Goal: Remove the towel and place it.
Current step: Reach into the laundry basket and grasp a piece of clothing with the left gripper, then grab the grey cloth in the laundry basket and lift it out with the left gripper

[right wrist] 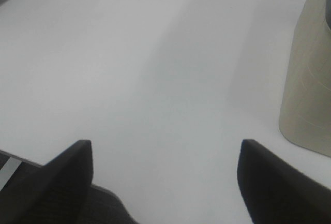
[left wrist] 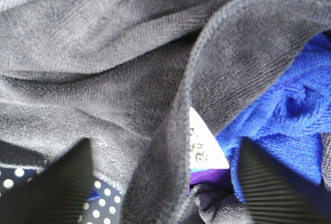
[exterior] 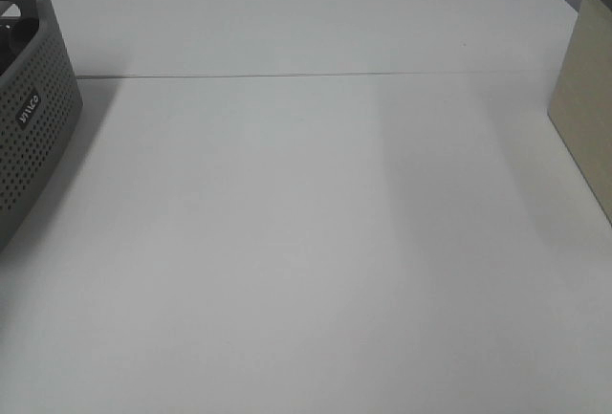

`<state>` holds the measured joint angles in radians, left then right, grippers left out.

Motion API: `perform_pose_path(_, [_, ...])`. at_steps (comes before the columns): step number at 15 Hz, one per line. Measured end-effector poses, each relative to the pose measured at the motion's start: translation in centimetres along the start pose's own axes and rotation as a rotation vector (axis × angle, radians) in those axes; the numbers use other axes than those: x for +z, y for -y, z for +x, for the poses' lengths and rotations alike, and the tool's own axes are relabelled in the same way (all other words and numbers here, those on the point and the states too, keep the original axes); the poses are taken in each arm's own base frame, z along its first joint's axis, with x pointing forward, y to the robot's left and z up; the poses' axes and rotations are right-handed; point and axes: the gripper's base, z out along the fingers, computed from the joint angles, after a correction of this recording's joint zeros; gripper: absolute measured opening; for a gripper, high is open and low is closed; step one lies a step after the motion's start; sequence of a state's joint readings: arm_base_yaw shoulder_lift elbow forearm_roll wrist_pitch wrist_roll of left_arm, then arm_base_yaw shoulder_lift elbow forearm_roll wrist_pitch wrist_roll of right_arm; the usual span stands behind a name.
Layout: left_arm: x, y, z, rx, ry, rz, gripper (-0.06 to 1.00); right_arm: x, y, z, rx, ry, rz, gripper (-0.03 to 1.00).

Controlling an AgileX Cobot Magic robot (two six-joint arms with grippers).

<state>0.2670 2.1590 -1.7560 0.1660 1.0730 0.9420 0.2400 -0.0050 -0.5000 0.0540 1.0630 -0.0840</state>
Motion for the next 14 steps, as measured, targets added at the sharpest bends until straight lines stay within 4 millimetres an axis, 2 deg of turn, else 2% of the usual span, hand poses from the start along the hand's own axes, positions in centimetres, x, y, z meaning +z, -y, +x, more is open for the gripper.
perform_pose_path(1, [0.0,0.0,0.0,0.000,0.000,0.000,0.55,0.0,0.0,0.0,0.000,0.000,0.000,0.75])
perform_pose_path(3, [0.0,0.0,0.0,0.000,0.000,0.000,0.39,0.0,0.0,0.0,0.000,0.000,0.000,0.75])
perform_pose_path(9, [0.0,0.1,-0.1,-0.009,0.013,0.009,0.32,0.0,0.0,0.0,0.000,0.000,0.000,0.75])
perform_pose_path(10, [0.0,0.1,-0.1,-0.009,0.013,0.009,0.25,0.0,0.0,0.0,0.000,0.000,0.000,0.75])
perform_pose_path(12, [-0.1,0.0,-0.1,-0.006,0.010,0.004,0.03,0.0,0.0,0.0,0.000,0.000,0.000,0.75])
perform_pose_path(14, [-1.5,-0.1,0.1,-0.011,0.026,-0.021,0.00,0.0,0.0,0.0,0.000,0.000,0.000,0.75])
